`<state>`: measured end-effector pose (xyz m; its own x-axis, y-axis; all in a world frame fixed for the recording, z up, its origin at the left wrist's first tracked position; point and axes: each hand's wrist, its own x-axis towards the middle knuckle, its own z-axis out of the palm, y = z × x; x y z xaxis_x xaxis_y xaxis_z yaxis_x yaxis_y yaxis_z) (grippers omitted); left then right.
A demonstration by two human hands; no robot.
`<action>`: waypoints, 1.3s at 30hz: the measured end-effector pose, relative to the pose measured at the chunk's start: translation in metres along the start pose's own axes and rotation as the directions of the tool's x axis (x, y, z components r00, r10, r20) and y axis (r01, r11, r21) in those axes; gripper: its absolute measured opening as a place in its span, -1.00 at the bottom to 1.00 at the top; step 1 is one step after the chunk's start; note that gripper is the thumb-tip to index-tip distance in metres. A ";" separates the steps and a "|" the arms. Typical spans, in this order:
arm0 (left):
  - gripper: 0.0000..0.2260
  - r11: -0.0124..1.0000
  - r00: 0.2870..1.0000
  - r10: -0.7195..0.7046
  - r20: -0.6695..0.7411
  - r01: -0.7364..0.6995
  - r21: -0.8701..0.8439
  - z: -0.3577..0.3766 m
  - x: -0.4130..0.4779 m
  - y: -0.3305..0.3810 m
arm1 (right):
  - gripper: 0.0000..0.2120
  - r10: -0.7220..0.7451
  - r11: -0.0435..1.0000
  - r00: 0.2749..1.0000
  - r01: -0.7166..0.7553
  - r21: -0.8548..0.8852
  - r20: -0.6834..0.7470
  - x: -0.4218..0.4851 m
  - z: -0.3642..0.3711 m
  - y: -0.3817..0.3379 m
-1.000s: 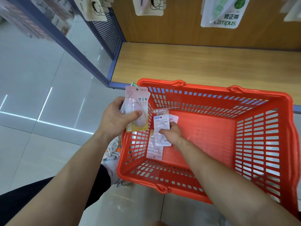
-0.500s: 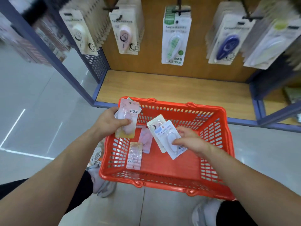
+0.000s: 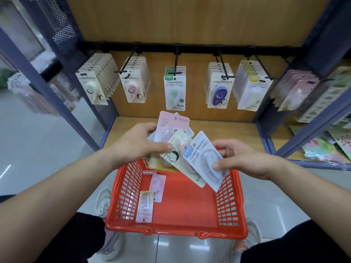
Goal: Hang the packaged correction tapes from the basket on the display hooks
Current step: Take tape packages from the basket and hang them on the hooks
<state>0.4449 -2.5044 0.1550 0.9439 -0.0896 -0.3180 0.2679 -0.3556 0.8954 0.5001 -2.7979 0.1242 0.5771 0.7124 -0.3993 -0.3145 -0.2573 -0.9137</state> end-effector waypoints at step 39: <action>-0.61 0.987 0.990 -0.119 -0.073 0.110 -0.118 0.032 0.041 -0.002 | -0.81 -0.258 0.936 0.798 0.345 0.063 -0.545 0.085 0.016 -0.014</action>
<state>0.4765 -2.5375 0.1303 0.9169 0.0210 -0.3986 0.3908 -0.2506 0.8857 0.5413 -2.7230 0.1039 0.9523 0.2787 -0.1242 -0.1425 0.0461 -0.9887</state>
